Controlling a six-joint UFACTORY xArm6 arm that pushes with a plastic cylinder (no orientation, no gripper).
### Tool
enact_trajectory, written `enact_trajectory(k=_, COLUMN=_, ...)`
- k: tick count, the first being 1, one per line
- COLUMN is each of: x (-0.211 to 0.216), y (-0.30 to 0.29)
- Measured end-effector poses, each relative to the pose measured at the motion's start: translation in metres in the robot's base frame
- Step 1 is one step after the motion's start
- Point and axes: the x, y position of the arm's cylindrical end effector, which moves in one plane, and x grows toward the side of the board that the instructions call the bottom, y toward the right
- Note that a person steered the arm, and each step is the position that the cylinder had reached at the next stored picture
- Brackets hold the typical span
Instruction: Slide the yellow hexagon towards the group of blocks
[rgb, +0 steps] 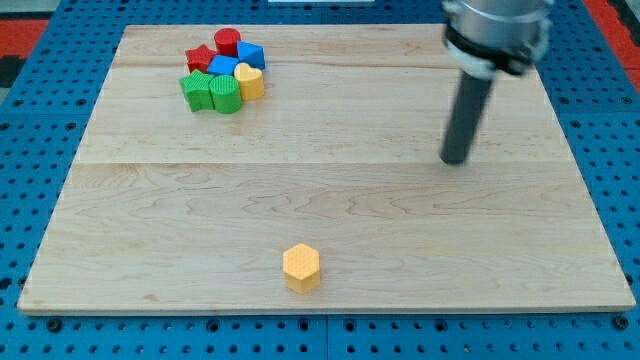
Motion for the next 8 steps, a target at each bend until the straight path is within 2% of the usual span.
enact_trajectory(k=1, x=0.079, y=-0.008)
enact_trajectory(k=2, x=0.138, y=-0.074)
enact_trajectory(k=4, x=0.146, y=-0.126)
enact_trajectory(k=5, x=0.14, y=-0.21)
enact_trajectory(k=6, x=0.105, y=-0.2)
enact_trajectory(k=8, x=0.096, y=-0.175)
